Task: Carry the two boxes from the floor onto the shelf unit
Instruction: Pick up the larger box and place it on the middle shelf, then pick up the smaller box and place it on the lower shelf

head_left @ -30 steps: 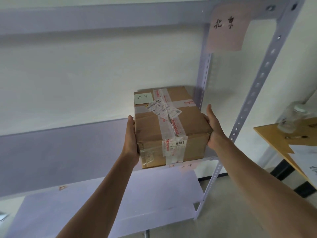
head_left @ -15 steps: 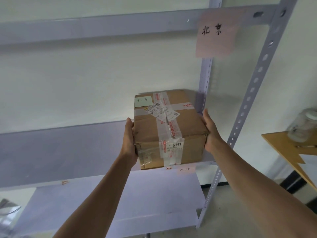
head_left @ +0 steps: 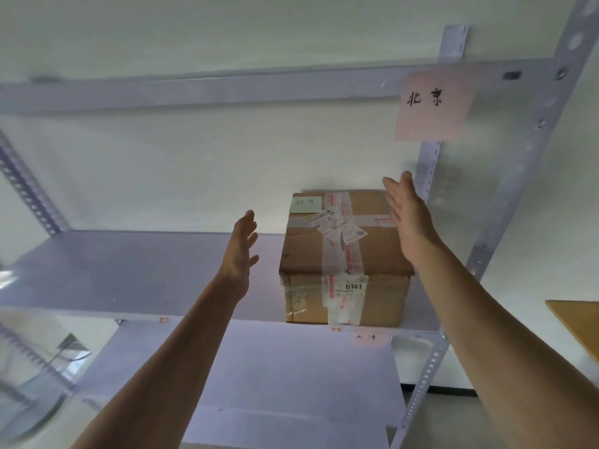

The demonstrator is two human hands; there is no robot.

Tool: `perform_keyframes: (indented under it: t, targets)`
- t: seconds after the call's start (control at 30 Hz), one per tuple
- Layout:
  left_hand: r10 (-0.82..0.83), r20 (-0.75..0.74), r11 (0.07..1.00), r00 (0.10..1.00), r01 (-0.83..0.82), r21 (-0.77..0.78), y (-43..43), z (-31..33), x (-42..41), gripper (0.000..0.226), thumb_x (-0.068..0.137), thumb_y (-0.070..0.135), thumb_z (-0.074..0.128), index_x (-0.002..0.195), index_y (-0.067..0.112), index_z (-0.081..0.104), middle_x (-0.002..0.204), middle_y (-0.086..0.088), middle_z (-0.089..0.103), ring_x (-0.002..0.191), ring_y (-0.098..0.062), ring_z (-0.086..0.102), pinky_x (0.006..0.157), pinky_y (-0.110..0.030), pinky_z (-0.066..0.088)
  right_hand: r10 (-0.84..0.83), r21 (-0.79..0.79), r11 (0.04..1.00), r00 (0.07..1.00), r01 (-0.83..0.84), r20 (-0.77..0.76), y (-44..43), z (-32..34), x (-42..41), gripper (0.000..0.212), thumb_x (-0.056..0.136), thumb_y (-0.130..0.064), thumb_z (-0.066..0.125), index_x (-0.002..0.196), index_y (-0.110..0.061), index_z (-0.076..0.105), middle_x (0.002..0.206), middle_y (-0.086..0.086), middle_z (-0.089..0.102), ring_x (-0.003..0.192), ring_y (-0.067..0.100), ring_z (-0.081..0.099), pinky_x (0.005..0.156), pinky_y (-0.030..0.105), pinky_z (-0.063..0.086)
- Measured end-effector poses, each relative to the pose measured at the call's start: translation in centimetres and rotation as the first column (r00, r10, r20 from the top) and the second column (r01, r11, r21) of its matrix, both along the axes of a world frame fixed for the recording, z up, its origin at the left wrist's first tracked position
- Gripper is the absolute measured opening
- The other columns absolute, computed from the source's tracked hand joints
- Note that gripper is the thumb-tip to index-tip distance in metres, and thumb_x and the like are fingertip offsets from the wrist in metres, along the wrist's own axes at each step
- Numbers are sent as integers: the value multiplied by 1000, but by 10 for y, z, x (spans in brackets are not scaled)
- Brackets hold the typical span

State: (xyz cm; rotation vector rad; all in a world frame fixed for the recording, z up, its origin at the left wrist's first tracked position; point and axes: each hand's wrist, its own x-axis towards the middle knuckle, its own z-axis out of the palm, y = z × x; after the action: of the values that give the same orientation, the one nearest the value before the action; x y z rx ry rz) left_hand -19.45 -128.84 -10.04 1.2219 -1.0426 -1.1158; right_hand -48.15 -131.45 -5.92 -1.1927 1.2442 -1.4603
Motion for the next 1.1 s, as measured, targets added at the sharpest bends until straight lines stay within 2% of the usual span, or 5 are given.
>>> perform_keyframes:
  t: [0.27,0.37,0.53,0.93,1.1]
  targets:
    - [203,-29,979,979,-203,-9,56,34,54,49,112,48,37,156,29,47,170,-1,42,155,-24,41,125,-58,30,288,-34,957,958,-288,-11,4,22,102,63,105,-60,26,155,-24,41,166,-6,33,151,11,32,126,42,18]
    - [297,-22,955,955,-297,-7,88,37,81,40,110,48,42,146,33,51,169,-1,44,156,-22,40,124,-54,31,421,-27,907,907,-421,-8,17,21,151,62,106,-57,28,155,-21,41,165,-6,35,151,11,33,126,41,19]
    - [432,3,902,902,-432,4,148,24,145,48,113,45,36,155,26,47,170,-1,42,157,-23,37,122,-54,29,595,-3,804,804,-595,-14,48,13,239,59,107,-54,29,154,-21,43,163,-8,38,150,10,34,125,38,23]
    - [720,-27,691,694,-713,116,352,-4,330,35,108,46,46,136,30,59,166,1,48,151,-19,44,108,-44,37,828,57,561,561,-826,-16,200,-19,479,61,106,-57,28,155,-23,41,165,-3,36,151,13,33,126,40,21]
    - [796,-36,601,604,-782,168,444,-16,399,19,108,41,46,123,35,56,157,3,53,144,-18,48,105,-43,37,886,78,462,463,-884,-1,278,-34,574,61,107,-54,29,154,-18,43,164,0,38,151,16,34,125,40,24]
